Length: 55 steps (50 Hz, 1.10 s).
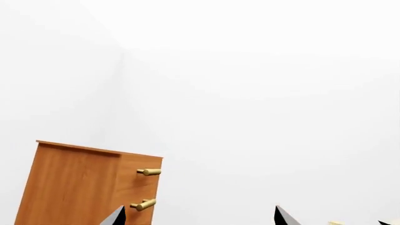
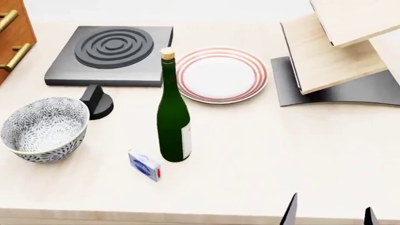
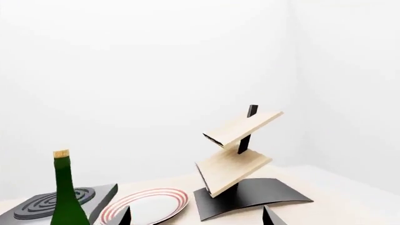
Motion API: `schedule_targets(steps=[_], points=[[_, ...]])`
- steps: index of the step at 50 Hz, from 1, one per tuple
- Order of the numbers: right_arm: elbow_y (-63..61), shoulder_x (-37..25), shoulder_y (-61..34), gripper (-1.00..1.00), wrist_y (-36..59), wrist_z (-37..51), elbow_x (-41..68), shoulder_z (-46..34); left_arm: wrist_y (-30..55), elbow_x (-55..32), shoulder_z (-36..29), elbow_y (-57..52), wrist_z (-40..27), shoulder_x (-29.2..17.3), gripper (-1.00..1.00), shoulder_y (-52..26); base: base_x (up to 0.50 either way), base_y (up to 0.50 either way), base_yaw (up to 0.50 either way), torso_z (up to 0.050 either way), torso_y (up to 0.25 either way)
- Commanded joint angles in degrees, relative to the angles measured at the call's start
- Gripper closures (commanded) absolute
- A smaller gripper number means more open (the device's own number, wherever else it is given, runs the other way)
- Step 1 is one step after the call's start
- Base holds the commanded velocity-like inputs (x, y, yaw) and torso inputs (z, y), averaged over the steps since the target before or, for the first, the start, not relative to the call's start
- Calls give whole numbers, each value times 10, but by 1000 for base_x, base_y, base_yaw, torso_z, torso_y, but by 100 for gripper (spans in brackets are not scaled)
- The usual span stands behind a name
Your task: Pick up the akita bowl and put it on the plate.
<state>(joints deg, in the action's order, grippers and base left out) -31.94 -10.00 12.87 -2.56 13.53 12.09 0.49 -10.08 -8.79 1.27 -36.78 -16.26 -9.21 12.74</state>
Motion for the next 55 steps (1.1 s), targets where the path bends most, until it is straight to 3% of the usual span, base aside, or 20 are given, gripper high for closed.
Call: schedule_targets(steps=[1, 27, 55], points=[[3, -5, -2, -100, -1, 4, 1, -6, -2, -2, -3, 0, -7, -6, -100, 0, 0, -223, 0, 0, 0], [2, -15, 4, -100, -23, 11, -18, -25, -9, -4, -13, 7, -18, -15, -100, -2, 0, -147, 0, 0, 0], [5, -24, 2, -100, -21, 21, -10, -32, -30, -18, -4, -1, -39, -21, -100, 4, 223, 0, 0, 0, 0]])
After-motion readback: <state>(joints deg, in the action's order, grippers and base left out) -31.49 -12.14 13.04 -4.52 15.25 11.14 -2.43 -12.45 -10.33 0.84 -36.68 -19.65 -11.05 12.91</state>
